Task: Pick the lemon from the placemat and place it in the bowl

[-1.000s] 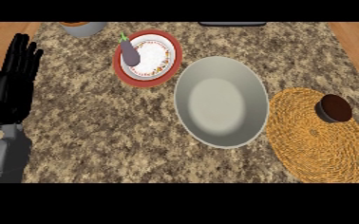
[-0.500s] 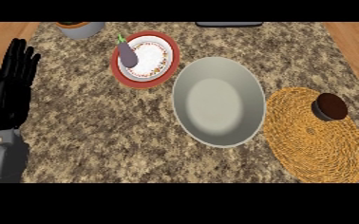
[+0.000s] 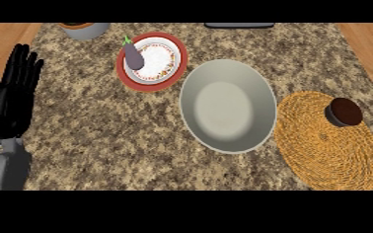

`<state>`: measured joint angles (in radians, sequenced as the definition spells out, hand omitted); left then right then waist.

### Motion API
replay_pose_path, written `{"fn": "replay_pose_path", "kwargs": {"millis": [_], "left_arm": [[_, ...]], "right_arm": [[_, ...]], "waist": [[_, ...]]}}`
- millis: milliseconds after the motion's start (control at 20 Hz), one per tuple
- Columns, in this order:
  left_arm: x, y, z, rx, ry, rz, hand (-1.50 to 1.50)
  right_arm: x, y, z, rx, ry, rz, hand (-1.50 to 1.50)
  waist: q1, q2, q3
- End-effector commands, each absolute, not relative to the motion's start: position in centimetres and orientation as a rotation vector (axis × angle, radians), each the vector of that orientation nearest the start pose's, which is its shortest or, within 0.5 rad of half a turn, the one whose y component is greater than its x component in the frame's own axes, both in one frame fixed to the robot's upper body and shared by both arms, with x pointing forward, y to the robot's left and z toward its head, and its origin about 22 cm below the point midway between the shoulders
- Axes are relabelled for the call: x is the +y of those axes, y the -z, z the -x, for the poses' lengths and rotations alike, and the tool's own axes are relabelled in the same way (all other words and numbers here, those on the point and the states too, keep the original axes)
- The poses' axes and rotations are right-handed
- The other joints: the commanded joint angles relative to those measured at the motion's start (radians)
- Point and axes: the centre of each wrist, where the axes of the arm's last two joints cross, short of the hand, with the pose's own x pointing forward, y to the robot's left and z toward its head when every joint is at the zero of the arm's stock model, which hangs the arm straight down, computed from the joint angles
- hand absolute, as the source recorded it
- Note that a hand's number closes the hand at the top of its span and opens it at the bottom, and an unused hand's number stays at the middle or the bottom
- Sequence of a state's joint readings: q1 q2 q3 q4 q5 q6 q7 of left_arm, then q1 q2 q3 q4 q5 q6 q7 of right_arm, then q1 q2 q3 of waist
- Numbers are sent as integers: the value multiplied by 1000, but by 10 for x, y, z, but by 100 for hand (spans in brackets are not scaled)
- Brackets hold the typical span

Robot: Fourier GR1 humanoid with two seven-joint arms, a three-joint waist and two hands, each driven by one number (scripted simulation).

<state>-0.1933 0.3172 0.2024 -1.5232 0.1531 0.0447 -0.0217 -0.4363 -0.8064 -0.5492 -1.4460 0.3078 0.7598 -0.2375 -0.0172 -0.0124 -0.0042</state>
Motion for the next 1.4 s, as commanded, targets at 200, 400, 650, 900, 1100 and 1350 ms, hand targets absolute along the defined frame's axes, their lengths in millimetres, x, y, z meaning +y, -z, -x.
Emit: {"fn": "replay_pose_path", "kwargs": {"millis": [200, 400, 650, 900, 1100, 1350], "left_arm": [[323, -79, -288, -1781, -28, -245, 0], [328, -90, -299, -1786, -33, -237, 0], [337, -80, -300, -1778, -28, -233, 0], [330, -87, -298, -1762, 1, -236, 0], [332, -72, -290, -1788, -24, -225, 0], [325, -79, -294, -1790, -18, -233, 0]], "right_arm": [[-344, -276, -284, -1666, -1071, 519, 150], [-292, -278, -289, -1634, -1095, 503, 150], [-237, -250, -296, -1570, -1116, 448, 150], [-212, -203, -293, -1524, -1144, 461, 150], [-179, -175, -306, -1491, -1167, 619, 150], [-180, -132, -324, -1361, -1005, 563, -150]], "waist": [[16, 6, 2], [18, 9, 3], [23, 13, 3], [21, 14, 4], [28, 15, 4], [23, 14, 4]]}}
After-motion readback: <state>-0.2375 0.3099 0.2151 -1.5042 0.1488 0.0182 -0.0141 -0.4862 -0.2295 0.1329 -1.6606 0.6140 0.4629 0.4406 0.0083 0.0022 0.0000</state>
